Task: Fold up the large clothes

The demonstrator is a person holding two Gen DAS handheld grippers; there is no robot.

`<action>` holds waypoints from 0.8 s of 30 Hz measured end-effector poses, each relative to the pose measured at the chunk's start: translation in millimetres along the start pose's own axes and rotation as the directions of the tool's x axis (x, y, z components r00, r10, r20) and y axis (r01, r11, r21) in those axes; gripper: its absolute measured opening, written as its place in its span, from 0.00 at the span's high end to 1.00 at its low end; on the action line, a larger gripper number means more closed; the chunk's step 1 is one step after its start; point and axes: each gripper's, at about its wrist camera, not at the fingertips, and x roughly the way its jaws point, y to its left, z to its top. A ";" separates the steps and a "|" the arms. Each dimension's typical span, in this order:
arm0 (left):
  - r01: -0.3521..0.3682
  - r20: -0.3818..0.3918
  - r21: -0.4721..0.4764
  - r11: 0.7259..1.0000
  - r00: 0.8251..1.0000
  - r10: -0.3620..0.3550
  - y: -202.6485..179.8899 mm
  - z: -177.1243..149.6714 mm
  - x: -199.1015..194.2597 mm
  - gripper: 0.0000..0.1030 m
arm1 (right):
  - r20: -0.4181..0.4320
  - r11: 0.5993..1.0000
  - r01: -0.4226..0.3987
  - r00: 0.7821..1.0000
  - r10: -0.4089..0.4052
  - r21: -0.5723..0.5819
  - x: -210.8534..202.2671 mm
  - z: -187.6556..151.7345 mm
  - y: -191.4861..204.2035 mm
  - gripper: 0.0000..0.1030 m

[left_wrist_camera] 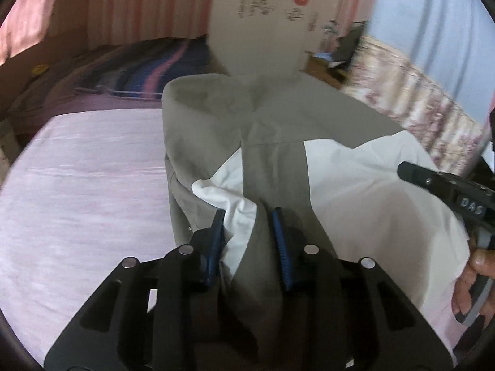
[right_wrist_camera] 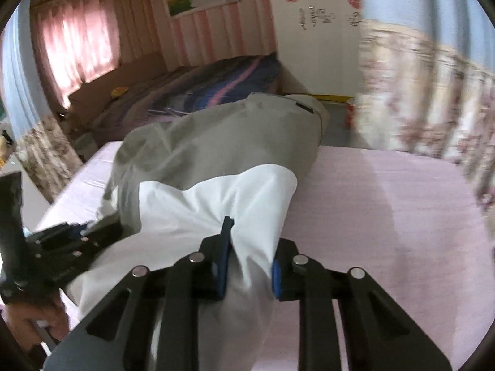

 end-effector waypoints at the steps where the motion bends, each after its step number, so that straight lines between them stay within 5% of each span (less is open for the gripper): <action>1: 0.019 -0.004 0.012 1.000 1.000 -0.019 -23.2 -0.7 7.9 0.71 | -0.002 1.000 0.018 1.000 -0.018 0.004 -3.2 -1.6 -14.0 0.80; 7: -0.007 0.002 0.039 0.999 1.000 0.007 -85.3 -16.3 31.2 0.63 | -0.025 0.996 0.086 0.996 -0.087 -0.035 -6.4 -26.4 -56.5 0.73; 11: -0.057 0.008 0.040 0.998 0.998 0.057 -78.9 -26.6 28.6 0.37 | 0.028 0.989 0.151 0.988 -0.151 0.007 -19.0 -44.6 -51.8 0.33; 14: -0.074 0.007 0.027 0.997 0.997 0.074 -55.5 -37.2 19.9 0.20 | 0.033 0.983 0.174 0.984 -0.175 0.051 -36.9 -66.9 -48.5 0.25; 21: -0.040 0.042 0.051 0.998 0.998 0.038 -28.8 -81.7 -45.3 0.18 | 0.075 0.983 0.150 0.985 -0.158 0.109 -95.4 -116.0 -44.9 0.15; 24: -0.064 0.102 0.065 0.996 0.993 0.057 -21.7 -94.1 -95.8 0.07 | 0.114 0.983 0.160 0.979 -0.170 0.092 -126.8 -117.0 -30.2 0.08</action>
